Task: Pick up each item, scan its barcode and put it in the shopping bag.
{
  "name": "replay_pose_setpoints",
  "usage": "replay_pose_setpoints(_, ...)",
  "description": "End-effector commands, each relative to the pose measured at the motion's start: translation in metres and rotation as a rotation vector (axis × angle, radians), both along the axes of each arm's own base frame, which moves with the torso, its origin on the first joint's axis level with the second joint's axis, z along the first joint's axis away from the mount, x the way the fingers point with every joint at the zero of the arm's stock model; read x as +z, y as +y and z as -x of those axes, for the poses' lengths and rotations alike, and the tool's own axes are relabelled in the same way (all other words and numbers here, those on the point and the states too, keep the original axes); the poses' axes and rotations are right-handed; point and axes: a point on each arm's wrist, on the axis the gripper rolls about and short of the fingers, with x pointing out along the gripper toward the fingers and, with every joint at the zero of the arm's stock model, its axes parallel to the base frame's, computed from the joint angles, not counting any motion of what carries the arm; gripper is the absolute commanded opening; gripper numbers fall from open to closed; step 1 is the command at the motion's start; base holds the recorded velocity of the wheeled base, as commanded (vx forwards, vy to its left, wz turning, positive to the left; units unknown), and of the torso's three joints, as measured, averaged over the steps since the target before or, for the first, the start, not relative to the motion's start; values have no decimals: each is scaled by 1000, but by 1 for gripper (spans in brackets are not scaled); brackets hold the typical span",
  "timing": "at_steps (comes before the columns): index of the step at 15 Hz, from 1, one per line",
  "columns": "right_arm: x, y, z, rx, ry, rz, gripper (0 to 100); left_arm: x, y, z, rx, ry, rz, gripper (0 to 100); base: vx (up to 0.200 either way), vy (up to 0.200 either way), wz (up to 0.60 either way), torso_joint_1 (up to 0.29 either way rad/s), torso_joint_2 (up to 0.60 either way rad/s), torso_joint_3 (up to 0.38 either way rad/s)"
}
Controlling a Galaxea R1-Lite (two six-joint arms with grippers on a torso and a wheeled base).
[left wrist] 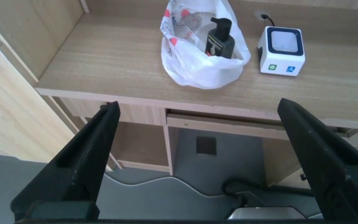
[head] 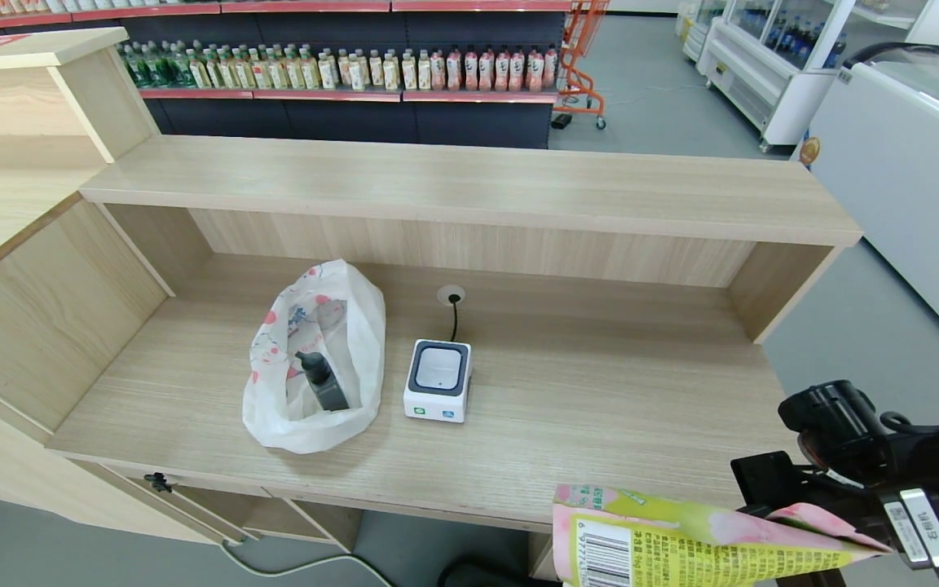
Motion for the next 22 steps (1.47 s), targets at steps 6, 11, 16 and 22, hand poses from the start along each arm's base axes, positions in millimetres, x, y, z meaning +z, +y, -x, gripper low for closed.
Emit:
replay_pose_setpoints(6, 1, 0, 1, 5, -5, -15, 0, 0, 0, 0, 0, -1, 0, 100, 0, 0, 0, 0, 0, 0)
replay_pose_setpoints(11, 2, -1, 1, 3, -8, -15, 0, 0, 0, 0, 0, -1, 0, 100, 0, 0, 0, 0, 0, 0)
replay_pose_setpoints(16, 55, -18, 0, -75, -17, -22, 0, 0, 0, 0, 1, -1, 0, 100, 0, 0, 0, 0, 0, 0)
replay_pose_setpoints(22, 104, -91, 57, -500, -26, -18, 0, 0, 0, 0, 0, -1, 0, 100, 0, 0, 0, 0, 0, 0)
